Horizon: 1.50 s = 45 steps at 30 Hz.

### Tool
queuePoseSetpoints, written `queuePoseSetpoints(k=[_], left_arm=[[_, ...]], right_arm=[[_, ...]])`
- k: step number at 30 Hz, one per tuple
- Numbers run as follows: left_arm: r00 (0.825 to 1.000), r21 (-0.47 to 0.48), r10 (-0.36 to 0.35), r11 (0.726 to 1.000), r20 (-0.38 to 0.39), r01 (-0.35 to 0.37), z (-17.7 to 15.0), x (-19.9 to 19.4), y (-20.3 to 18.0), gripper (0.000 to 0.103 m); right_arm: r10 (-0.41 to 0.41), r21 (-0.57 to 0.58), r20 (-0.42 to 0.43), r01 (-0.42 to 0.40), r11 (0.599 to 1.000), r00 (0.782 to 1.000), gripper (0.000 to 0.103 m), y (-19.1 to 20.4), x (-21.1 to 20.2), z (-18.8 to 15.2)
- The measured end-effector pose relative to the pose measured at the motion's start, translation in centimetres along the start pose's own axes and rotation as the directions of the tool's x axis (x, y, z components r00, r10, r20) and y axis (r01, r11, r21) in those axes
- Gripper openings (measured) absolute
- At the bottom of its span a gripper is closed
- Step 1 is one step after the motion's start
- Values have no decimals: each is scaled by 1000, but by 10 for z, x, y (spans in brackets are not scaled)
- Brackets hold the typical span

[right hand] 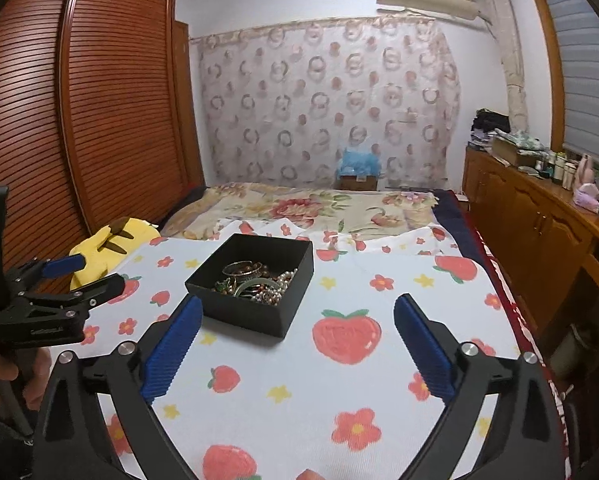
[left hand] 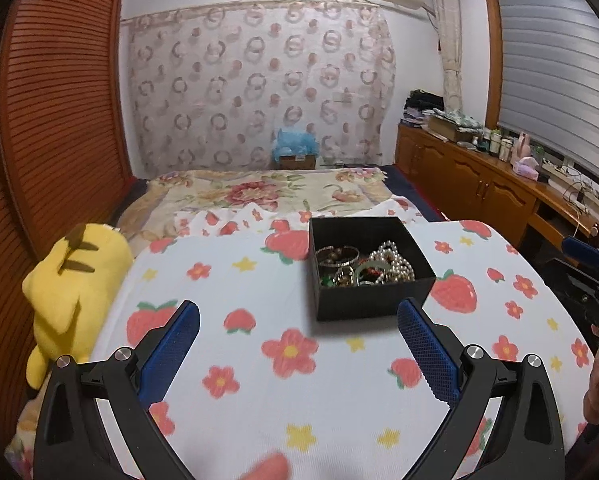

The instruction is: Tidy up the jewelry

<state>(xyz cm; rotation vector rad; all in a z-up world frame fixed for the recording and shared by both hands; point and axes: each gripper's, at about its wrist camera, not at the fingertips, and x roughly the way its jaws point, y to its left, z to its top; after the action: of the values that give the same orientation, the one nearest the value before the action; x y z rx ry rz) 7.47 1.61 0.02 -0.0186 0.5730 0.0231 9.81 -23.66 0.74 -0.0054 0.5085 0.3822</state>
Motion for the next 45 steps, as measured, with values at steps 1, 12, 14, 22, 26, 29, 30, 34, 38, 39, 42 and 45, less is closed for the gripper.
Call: queuePoseSetpoints(k=[1,12,14,22,26,29,30,34,38,39,42,45], left_arm=[[1000,0,-1,1000,-1,1,-3,-3,0,96],[1000,13,8,1000,16,-9,-10,-17,-3,96],[1000,15,7,1000,16,-7,-10,-18,-5,96],[1000,14,9,1000,23,-10,-12,-19,-9,96],[1000,15,8,1000,22,-8,-13,-20,-10,96],[1000,15,5,1000,22,-5,-13,-21,-11,96],[1000,15,4,1000,23,-4,-13,-21,-11,96],[1000,14,6,1000,23,-7,-13,-20,-11,96],[1000,16,6,1000,25,-7,-14,-21,-12,96],[1000,15,5,1000,25,-6,-14,-21,-11,96],[1000,14,5,1000,26,-5,-13,-21,-12,96],[1000,14,5,1000,24,-5,-14,-21,-12,96]], right_arm=[[-1,3,3,1,1000,1000,98,0,-2,-3],[-21,21,25,21,1000,999,98,0,-9,-10],[-26,18,23,26,999,999,98,1,-8,-10],[-28,15,15,28,999,999,98,3,-6,-13],[-26,17,16,26,1000,1000,98,3,-5,-13],[-25,19,16,25,1000,1000,98,3,-5,-14],[-25,19,16,25,1000,1000,98,4,-5,-14],[-25,18,17,25,1000,1000,98,3,-5,-14],[-26,18,15,26,1000,1000,98,3,-4,-14],[-26,18,16,25,1000,1000,98,3,-5,-14],[-25,16,16,25,1000,1000,98,3,-5,-14],[-25,18,16,25,1000,1000,98,3,-5,-14]])
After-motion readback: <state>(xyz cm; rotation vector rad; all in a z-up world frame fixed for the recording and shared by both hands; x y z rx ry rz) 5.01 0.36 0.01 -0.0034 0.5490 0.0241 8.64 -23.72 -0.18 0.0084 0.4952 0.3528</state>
